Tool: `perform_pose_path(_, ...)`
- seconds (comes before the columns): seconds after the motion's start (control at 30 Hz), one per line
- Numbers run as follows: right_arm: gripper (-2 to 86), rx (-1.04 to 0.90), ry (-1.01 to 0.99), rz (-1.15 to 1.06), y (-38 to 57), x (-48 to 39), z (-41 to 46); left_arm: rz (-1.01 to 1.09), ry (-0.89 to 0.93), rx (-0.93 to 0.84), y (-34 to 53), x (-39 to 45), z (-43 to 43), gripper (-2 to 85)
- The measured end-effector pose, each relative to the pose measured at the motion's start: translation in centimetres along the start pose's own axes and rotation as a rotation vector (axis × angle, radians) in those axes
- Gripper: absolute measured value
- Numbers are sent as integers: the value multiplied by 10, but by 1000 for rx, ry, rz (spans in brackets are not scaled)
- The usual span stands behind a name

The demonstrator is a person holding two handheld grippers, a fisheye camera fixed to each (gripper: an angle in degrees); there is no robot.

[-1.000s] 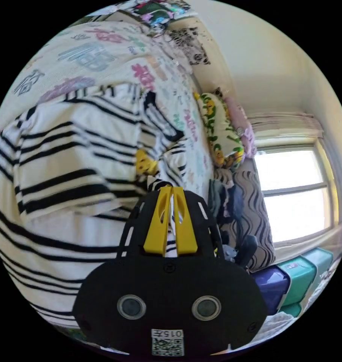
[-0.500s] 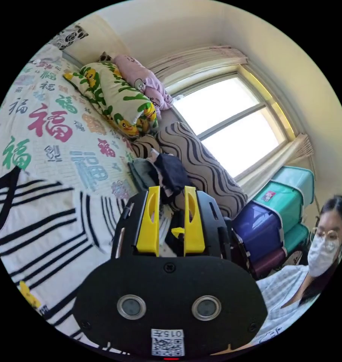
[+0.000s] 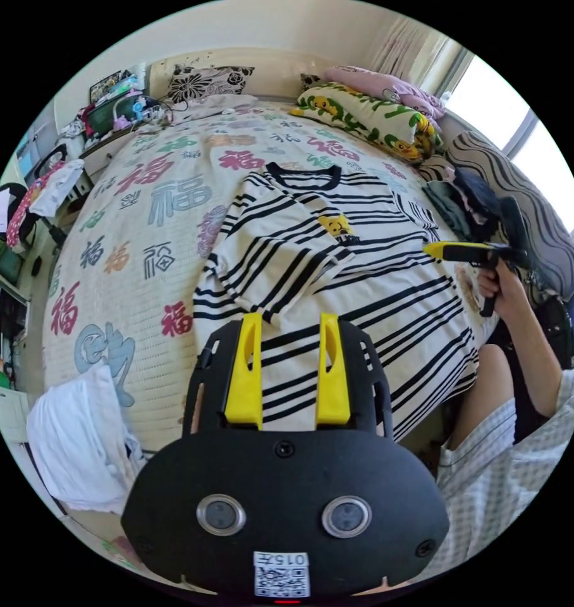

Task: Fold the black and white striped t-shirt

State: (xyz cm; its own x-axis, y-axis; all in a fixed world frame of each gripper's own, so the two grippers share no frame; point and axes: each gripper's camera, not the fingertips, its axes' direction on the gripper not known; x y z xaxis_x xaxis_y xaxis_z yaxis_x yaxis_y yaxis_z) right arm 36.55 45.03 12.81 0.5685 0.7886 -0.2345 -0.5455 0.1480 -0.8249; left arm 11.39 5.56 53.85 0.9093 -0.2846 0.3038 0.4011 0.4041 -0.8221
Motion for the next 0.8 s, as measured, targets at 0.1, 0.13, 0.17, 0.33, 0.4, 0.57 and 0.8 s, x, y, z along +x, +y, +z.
perform_pose_path(0.1, 76, -59, 20, 8, -47, -14, 35, 19, -33, 1, 3, 4, 11, 126)
perform_pose_path(0.13, 77, -76, 41, 20, -63, -16, 46, 23, -36, -1, 4, 4, 14, 126)
perform_pose_path(0.17, 77, -116, 55, 42, -78, -15, 59, 26, -44, -15, 5, 3, 23, 126)
perform_pose_path(0.33, 53, -318, 105, 58, -113, -15, 101, -28, -11, -66, 17, -8, 50, 106)
perform_pose_path(0.4, 30, -329, 127, 19, -119, -21, 100, -45, 32, -19, 26, -17, 46, 60)
perform_pose_path(0.57, 4, -307, 80, -56, -162, -46, 77, -131, 217, 136, 33, -61, 18, 37)
perform_pose_path(0.8, 17, -83, 3, -154, -300, -123, 68, -616, 338, 457, 40, -203, -6, 47)
